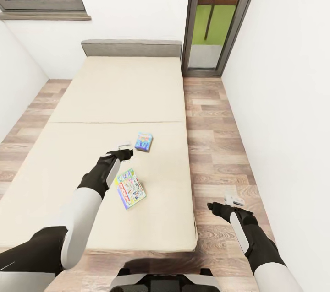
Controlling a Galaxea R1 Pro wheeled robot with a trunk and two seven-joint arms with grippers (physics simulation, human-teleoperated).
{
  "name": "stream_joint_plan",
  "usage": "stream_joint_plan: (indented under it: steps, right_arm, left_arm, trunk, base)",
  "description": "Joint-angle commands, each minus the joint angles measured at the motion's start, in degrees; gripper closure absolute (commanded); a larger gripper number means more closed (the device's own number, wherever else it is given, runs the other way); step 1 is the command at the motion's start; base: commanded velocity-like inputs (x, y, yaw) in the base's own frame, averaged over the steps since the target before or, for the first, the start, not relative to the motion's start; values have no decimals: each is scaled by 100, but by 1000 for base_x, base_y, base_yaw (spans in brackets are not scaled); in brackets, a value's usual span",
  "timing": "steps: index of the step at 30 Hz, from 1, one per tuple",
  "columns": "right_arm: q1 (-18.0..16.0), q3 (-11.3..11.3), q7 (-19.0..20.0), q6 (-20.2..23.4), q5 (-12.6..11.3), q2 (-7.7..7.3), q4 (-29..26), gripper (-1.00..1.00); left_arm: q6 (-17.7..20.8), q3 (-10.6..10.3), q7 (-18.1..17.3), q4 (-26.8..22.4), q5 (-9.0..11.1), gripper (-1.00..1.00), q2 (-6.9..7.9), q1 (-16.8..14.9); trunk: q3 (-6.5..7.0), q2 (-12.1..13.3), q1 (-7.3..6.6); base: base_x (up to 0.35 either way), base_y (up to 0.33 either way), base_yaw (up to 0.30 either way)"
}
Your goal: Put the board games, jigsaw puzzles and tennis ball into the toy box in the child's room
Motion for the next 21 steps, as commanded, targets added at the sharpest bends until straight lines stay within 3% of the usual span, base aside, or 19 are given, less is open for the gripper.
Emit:
stream_joint_plan:
  steps: [1, 7, 21]
  right_arm:
    - [-2, -11, -32, 26, -59, 4, -9, -100]
    - [-2, -11, -33, 25, -58, 1, -9, -100]
    - [-2, -11, -38, 25, -57, -3, -9, -100]
  left_arm:
    - [68, 21, 19, -16, 3, -100, -6, -47]
    - [195, 21, 62, -30, -2, -100, -9, -219]
    - [176, 8, 72, 26, -3, -100, -9, -254]
  trunk:
    - [-18, -10, 3]
    - [-74, -10, 3]
    - [-204, -10, 3]
  base:
    - [0, 0, 0]
    - [0, 0, 0]
    - [0, 0, 0]
